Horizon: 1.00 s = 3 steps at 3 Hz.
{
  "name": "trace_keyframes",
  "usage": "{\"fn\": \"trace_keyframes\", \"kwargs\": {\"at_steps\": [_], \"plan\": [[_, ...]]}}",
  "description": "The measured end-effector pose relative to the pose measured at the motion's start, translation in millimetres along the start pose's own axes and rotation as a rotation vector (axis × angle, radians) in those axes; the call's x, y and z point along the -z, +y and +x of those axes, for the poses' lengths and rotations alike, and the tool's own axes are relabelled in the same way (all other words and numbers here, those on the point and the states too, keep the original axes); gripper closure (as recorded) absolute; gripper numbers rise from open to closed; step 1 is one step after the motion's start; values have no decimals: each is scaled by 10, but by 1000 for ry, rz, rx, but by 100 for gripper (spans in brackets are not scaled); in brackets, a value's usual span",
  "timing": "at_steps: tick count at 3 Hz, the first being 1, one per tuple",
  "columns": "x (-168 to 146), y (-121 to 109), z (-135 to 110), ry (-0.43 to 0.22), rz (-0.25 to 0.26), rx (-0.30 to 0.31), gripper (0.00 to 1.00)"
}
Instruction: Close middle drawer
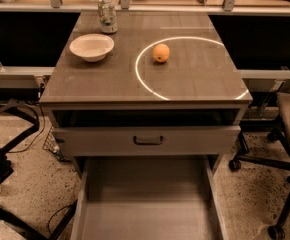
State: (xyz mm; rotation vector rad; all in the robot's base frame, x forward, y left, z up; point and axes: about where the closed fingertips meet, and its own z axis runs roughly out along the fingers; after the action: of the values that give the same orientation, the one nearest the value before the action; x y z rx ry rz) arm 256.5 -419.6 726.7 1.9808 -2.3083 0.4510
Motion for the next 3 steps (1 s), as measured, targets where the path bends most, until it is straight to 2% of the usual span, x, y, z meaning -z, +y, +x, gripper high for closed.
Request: {"fn": "trace_keyframes", "kwargs": {"at_steps": [1,2,3], "plan": [[9,-6,2,0,0,0,0],[70,-78,-74,14,22,2,0],[-186,45,-245,-11,6,-11,0]]}}
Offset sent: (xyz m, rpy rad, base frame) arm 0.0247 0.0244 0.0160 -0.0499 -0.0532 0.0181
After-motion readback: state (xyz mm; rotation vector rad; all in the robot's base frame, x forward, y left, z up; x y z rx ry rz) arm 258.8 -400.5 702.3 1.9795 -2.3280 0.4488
